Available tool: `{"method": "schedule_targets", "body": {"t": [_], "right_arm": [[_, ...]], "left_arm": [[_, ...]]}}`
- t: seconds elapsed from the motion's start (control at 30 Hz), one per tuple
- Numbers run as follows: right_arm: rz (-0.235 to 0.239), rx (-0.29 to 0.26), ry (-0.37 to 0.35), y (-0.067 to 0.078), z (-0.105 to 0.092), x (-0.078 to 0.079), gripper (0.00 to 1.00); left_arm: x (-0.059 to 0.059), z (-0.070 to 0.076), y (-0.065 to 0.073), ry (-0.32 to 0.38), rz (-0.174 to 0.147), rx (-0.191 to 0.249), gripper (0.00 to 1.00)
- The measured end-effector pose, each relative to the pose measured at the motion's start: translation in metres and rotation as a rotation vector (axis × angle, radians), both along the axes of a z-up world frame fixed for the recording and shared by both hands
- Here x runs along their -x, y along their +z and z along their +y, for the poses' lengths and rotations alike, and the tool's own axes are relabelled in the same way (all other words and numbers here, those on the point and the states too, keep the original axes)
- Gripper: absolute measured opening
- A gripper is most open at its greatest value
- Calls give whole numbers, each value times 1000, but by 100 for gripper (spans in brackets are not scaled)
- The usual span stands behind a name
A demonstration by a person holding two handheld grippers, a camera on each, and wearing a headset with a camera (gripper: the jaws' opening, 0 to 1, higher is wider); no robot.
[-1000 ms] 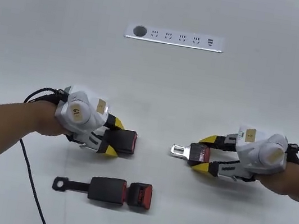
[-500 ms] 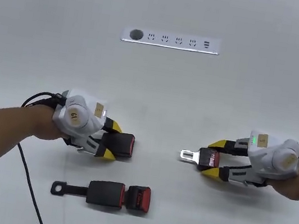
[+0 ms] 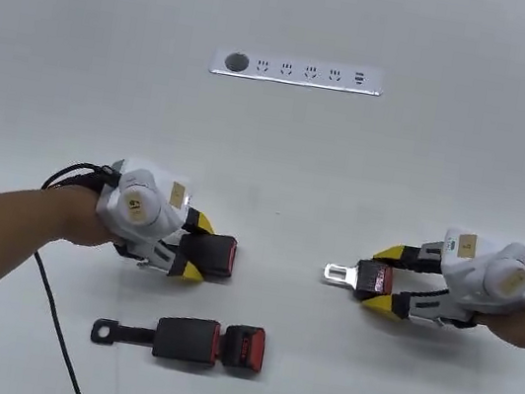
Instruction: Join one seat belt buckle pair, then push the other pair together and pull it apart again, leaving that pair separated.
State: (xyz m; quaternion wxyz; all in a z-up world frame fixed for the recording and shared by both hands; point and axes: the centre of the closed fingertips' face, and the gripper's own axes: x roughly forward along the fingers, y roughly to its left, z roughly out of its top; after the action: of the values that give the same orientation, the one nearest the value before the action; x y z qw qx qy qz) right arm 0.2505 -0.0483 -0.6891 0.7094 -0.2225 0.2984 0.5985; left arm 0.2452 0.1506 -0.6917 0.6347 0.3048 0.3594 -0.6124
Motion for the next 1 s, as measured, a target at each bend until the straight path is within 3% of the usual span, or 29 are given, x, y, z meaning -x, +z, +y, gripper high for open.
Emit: {"method": "schedule_targets", "body": {"t": [0.07, 0.13, 0.2, 0.3, 0.4, 0.43, 0.5, 0.6, 0.67, 0.7, 0.77, 0.83, 0.93, 1.0], "right_arm": [[0, 9, -10, 2, 1, 1, 36], [27, 16, -83, 2, 2, 0, 38], [39, -4, -129, 6, 4, -3, 46], [-2, -2, -156, 10, 4, -7, 49], [-11, -7, -212, 16, 5, -9, 58], [-13, -20, -249, 20, 5, -11, 59], [-41, -34, -308, 23, 3, -18, 59], [-63, -90, -420, 36, 4, -24, 65], [-84, -99, -481, 40, 3, -26, 65], [-87, -103, -492, 41, 3, -26, 66], [-107, -138, -554, 51, 7, -26, 70], [-112, -170, -612, 57, 7, -27, 74], [-145, -170, -689, 66, 5, -24, 76], [-152, -210, -741, 71, 5, -25, 81]], "left_arm": [[0, -2, 0, 12, 11, 0, 38], [3, -4, 3, 71, 47, 12, 41], [7, -6, 5, 107, 81, 29, 54], [1, -2, 10, 170, 50, 25, 63], [-2, -3, 22, 242, 56, 66, 66], [-3, -1, 24, 270, 49, 79, 67], [-9, 2, 29, 294, 3, 94, 69], [-9, 7, 33, 402, 14, 137, 76], [-11, 15, 38, 440, -22, 126, 81], [-11, 16, 40, 454, -24, 128, 81], [-12, 20, 46, 531, -21, 171, 83], [-17, 30, 50, 606, -40, 197, 89], [-19, 37, 60, 716, -59, 243, 96], [-20, 44, 66, 784, -70, 274, 99]]}}
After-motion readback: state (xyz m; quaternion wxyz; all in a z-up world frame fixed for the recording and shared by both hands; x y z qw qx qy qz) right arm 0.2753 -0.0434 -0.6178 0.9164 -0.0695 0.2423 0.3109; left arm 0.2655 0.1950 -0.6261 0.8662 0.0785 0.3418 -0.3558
